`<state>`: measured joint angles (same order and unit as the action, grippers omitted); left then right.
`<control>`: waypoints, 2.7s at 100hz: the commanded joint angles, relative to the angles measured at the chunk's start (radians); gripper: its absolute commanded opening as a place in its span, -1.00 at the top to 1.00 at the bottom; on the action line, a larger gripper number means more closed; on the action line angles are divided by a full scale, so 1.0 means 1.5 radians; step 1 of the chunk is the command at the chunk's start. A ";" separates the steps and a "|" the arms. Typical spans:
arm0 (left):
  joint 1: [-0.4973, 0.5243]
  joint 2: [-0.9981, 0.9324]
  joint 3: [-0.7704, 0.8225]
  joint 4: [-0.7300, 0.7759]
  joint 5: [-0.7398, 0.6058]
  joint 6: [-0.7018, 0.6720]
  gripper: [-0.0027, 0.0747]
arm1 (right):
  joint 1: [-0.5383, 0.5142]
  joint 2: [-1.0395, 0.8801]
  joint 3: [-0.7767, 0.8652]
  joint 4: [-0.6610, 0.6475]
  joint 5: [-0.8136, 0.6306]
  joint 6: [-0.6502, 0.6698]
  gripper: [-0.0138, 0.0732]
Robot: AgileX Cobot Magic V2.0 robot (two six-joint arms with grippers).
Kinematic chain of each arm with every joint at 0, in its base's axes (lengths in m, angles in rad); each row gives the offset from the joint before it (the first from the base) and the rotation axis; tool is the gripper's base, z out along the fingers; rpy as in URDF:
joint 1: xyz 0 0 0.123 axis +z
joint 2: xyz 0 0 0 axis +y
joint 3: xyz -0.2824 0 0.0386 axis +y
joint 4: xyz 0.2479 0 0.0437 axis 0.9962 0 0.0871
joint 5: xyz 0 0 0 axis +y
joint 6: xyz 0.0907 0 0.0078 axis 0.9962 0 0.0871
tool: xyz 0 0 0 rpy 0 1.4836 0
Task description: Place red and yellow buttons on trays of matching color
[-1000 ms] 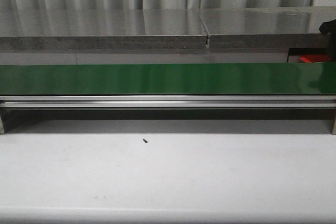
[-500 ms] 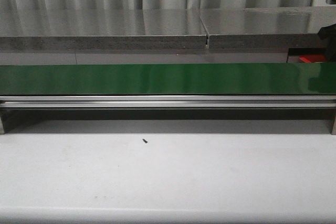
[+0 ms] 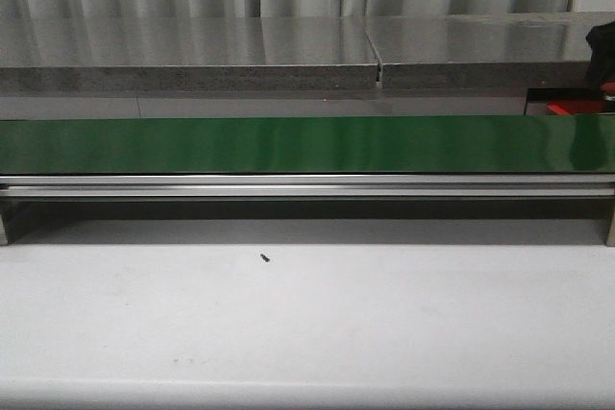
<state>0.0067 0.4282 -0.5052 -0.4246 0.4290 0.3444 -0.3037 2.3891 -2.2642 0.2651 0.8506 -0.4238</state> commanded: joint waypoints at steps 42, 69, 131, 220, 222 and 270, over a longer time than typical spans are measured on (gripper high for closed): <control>-0.005 0.002 -0.017 -0.014 -0.047 0.001 0.98 | -0.001 -0.261 -0.020 0.039 0.166 -0.002 -0.71; -0.005 0.002 -0.017 -0.014 -0.047 0.001 0.98 | 0.049 -0.375 -0.008 0.063 0.227 0.004 -0.71; -0.005 0.002 -0.017 -0.014 -0.047 0.001 0.98 | 0.139 -0.759 0.574 0.018 -0.029 0.021 -0.71; -0.005 0.002 -0.017 -0.014 -0.047 0.001 0.98 | 0.139 -1.110 1.072 0.018 -0.269 0.026 0.61; -0.005 0.002 -0.017 -0.014 -0.047 0.001 0.98 | 0.139 -1.110 1.072 0.018 -0.269 0.026 0.70; -0.005 0.002 -0.017 -0.014 -0.047 0.001 0.98 | 0.139 -1.110 1.072 0.018 -0.257 0.026 0.95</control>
<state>0.0067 0.4282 -0.5052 -0.4246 0.4290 0.3444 -0.0947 0.7283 -0.6326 0.2835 0.5261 -0.3840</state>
